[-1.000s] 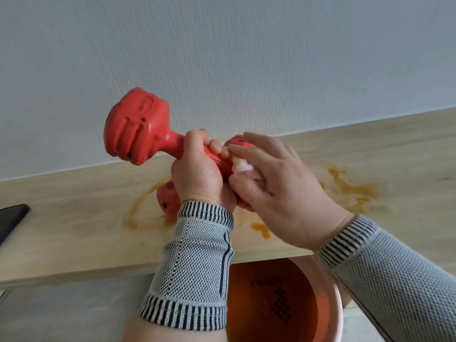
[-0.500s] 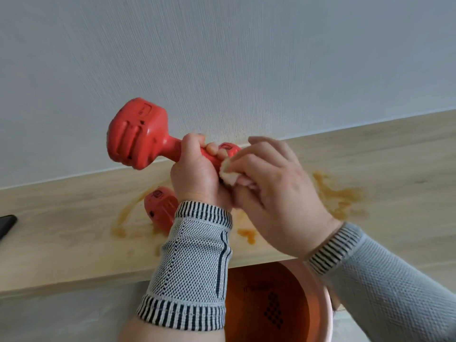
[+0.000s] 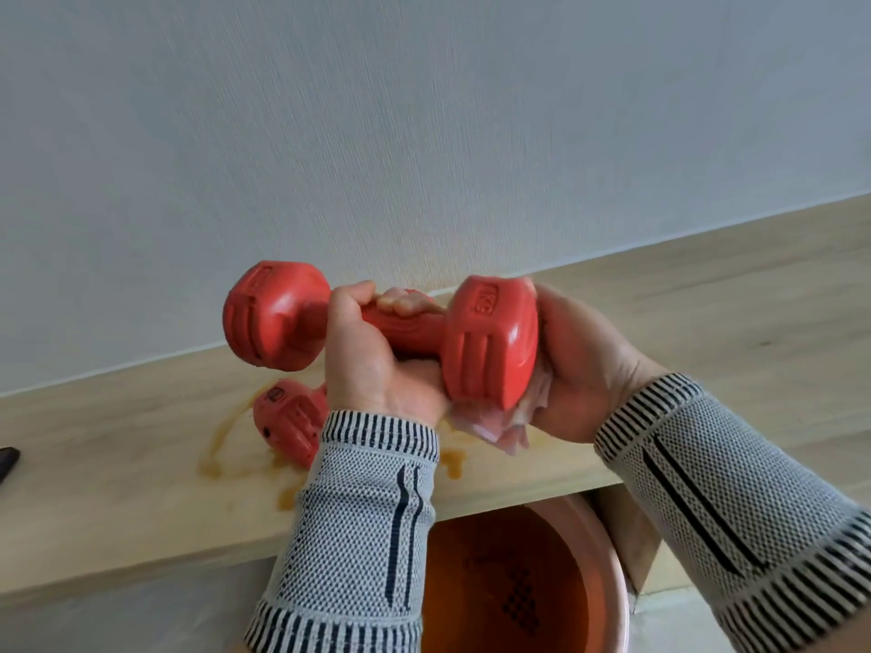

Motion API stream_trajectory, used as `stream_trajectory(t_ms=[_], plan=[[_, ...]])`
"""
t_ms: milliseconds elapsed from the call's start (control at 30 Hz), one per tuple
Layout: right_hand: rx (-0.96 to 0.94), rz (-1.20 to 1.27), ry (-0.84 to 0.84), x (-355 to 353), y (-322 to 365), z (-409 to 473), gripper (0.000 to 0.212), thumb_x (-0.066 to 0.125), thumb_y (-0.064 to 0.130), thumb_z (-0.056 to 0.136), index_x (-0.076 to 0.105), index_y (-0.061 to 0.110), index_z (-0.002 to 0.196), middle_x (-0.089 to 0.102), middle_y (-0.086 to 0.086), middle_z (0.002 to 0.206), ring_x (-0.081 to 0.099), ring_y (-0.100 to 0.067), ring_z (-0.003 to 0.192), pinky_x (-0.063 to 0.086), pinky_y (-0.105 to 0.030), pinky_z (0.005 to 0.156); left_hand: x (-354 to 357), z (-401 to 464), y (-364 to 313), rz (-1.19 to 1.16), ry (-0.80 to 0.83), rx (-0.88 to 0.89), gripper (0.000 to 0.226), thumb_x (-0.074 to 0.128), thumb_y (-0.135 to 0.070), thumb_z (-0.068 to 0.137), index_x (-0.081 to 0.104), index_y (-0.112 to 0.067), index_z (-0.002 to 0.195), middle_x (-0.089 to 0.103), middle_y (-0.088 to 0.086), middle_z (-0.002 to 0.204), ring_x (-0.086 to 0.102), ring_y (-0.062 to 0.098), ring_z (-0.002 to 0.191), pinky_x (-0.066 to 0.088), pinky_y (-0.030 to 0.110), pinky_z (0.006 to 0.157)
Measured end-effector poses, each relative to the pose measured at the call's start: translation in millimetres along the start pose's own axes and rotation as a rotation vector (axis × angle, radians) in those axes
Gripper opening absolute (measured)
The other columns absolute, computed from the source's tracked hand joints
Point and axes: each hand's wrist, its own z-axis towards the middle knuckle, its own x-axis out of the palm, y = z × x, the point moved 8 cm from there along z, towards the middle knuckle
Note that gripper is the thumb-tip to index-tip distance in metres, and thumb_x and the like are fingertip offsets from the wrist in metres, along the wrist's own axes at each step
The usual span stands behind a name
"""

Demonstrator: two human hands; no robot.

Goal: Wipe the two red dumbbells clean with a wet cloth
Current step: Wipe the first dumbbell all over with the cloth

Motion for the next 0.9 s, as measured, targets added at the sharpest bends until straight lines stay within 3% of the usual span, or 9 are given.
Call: stream_trajectory(t_ms=[133,233,333,433,600,700,767,833,900], plan=[[-0.268,-0.212,-0.275,-13,30,-13,0.039,0.045,0.028,0.096,0.065,0.001,0.114,0.064,-0.016,0.097,0.06,-0.025,0.077,0.05,-0.032,0.06,-2,3,-2,0.144,-0.047,0.114,0.024,0.056,-0.015,0.088,0.042,-0.02,0.069,0.044,-0.008,0.054,0.044,0.007,0.042,0.044,0.023,0.055],[-0.557,-0.858,-0.385,13,56,-37,0.025,0.046,0.022,0.099,0.068,0.012,0.095,0.064,0.0,0.081,0.057,-0.011,0.068,0.044,-0.026,0.055,-5,1,-12,0.315,-0.113,0.345,0.025,0.059,-0.016,0.09,0.044,-0.018,0.072,0.045,-0.006,0.052,0.044,0.011,0.045,0.042,0.028,0.058],[-0.929,-1.499,-0.451,49,51,-53,0.02,0.049,0.016,0.096,0.067,0.016,0.103,0.062,-0.001,0.105,0.056,-0.018,0.098,0.041,-0.024,0.086,-6,-2,-12,0.351,-0.155,0.4,0.031,0.064,-0.026,0.092,0.046,-0.016,0.069,0.046,-0.005,0.053,0.047,0.013,0.045,0.046,0.027,0.055],[-1.194,-1.713,-0.461,63,33,-57,0.031,0.048,0.013,0.09,0.066,0.011,0.116,0.061,-0.01,0.124,0.049,-0.035,0.124,0.039,-0.05,0.105,-11,2,-10,0.228,-0.187,0.304,0.029,0.064,-0.034,0.092,0.048,-0.015,0.075,0.047,-0.002,0.064,0.048,0.014,0.053,0.042,0.026,0.05],[-1.375,-1.474,-0.506,59,28,-68,0.039,0.048,0.011,0.095,0.053,0.011,0.134,0.041,-0.015,0.147,0.026,-0.039,0.143,0.026,-0.048,0.117,-11,8,-11,-0.091,-0.157,0.128,0.027,0.063,-0.035,0.093,0.052,-0.013,0.105,0.05,0.0,0.095,0.056,0.017,0.083,0.053,0.033,0.076],[-1.299,-1.174,-0.564,47,30,-66,0.049,0.047,0.024,0.097,0.033,0.016,0.143,0.029,-0.013,0.152,0.027,-0.025,0.144,0.027,-0.033,0.117,2,0,-6,-0.161,-0.11,0.045,0.029,0.054,-0.035,0.098,0.051,-0.007,0.107,0.051,0.003,0.093,0.058,0.018,0.085,0.057,0.039,0.073],[-1.193,-0.944,-0.532,38,31,-58,0.056,0.043,0.035,0.096,0.027,0.015,0.146,0.036,-0.016,0.149,0.035,-0.022,0.14,0.033,-0.038,0.115,2,6,-2,-0.203,-0.065,-0.002,0.032,0.053,-0.035,0.099,0.051,-0.004,0.108,0.053,0.004,0.097,0.06,0.019,0.092,0.054,0.045,0.088],[-1.087,-0.676,-0.43,36,32,-51,0.059,0.037,0.048,0.094,0.033,0.014,0.142,0.053,-0.013,0.133,0.055,-0.02,0.121,0.046,-0.041,0.102,5,9,4,-0.235,0.018,-0.095,0.04,0.056,-0.034,0.097,0.052,0.001,0.117,0.057,0.008,0.115,0.057,0.025,0.114,0.046,0.054,0.099],[-0.915,-0.316,-0.378,28,33,-44,0.052,0.037,0.054,0.092,0.051,0.018,0.127,0.065,-0.014,0.093,0.065,-0.02,0.078,0.055,-0.035,0.07,6,8,7,-0.192,0.075,-0.153,0.046,0.051,-0.035,0.099,0.049,-0.002,0.131,0.055,0.017,0.132,0.05,0.031,0.128,0.048,0.065,0.088]])
